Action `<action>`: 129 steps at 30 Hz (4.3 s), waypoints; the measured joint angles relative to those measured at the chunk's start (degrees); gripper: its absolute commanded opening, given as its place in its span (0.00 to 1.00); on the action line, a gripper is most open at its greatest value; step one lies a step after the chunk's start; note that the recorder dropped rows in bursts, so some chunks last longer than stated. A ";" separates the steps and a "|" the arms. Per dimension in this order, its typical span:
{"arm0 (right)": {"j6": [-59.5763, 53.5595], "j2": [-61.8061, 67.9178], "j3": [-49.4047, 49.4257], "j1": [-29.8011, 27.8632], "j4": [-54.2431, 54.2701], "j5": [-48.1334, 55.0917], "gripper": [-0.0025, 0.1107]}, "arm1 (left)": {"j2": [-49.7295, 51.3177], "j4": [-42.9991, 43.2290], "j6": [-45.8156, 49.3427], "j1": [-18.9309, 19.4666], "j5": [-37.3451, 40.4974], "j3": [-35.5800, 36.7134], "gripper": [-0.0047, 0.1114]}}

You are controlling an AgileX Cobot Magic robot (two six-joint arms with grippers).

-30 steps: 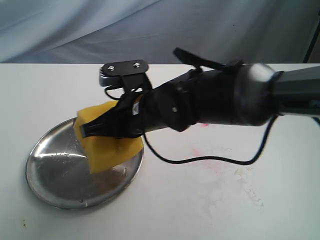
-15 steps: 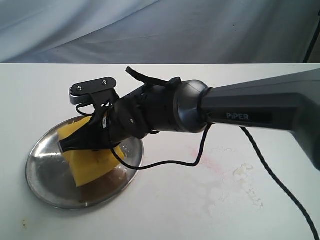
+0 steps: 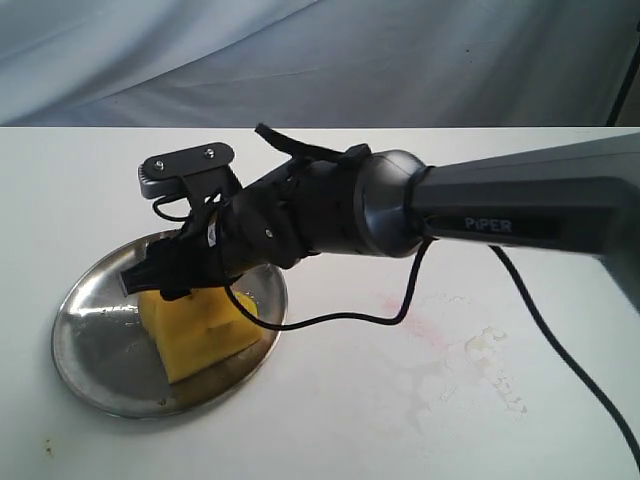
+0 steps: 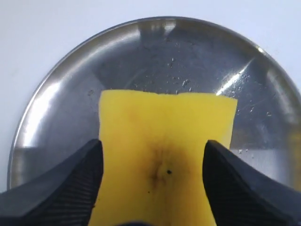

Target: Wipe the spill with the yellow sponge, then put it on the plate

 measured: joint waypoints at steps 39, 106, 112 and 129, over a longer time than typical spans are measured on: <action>-2.42 -41.28 32.12 -46.42 -10.44 -18.14 0.02 | 0.00 0.00 0.00 0.00 0.00 0.00 0.04; -12.21 -120.59 72.36 -48.90 -2.92 -0.28 0.02 | 0.00 0.00 0.00 0.00 0.00 0.00 0.04; -12.21 -120.48 80.86 -48.84 -1.71 -7.83 0.02 | 0.00 0.00 0.00 0.00 0.00 0.00 0.04; -27.76 -120.48 84.73 -47.66 0.46 -9.77 0.02 | 0.00 0.00 0.00 0.00 0.00 0.00 0.04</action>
